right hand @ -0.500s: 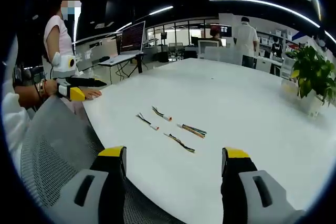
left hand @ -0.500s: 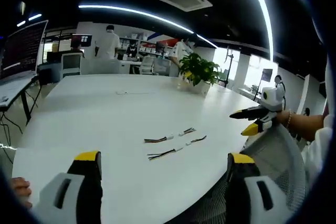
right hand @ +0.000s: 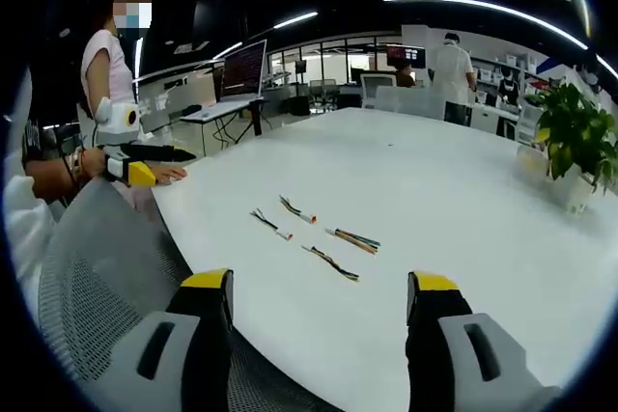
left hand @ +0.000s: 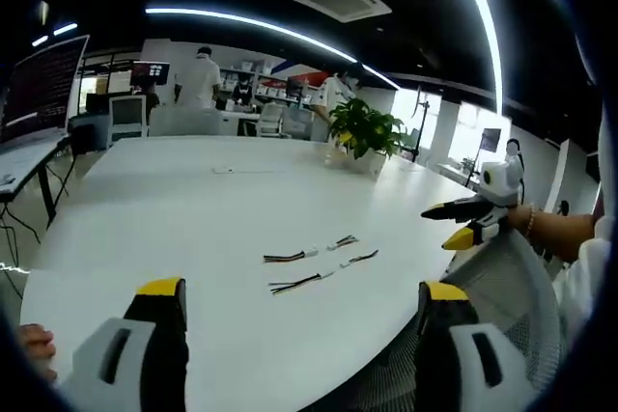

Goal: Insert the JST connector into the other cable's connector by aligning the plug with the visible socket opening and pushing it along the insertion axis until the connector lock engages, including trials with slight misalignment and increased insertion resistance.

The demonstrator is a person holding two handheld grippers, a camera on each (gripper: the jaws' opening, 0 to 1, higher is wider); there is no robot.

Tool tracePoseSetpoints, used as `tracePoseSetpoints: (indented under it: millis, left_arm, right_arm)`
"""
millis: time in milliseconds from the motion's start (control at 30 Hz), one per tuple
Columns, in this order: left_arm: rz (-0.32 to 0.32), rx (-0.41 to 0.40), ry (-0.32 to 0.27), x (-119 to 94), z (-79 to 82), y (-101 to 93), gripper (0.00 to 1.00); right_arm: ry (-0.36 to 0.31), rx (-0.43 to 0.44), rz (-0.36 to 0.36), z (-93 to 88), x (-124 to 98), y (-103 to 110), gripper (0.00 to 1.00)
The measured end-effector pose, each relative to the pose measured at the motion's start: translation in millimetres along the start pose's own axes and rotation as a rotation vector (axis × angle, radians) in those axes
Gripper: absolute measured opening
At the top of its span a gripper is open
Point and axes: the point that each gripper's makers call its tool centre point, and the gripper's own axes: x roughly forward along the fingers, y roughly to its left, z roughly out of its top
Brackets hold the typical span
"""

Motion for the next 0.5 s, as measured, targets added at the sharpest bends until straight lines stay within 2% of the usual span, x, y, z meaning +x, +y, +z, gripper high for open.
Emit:
tracePoseSetpoints:
  millis: [500]
  left_arm:
    - [-0.009, -0.017, -0.001, -0.8, -0.2, -1.6, 0.99]
  right_arm:
    - [0.000, 0.009, 0.001, -0.1, -1.0, 0.9, 0.71]
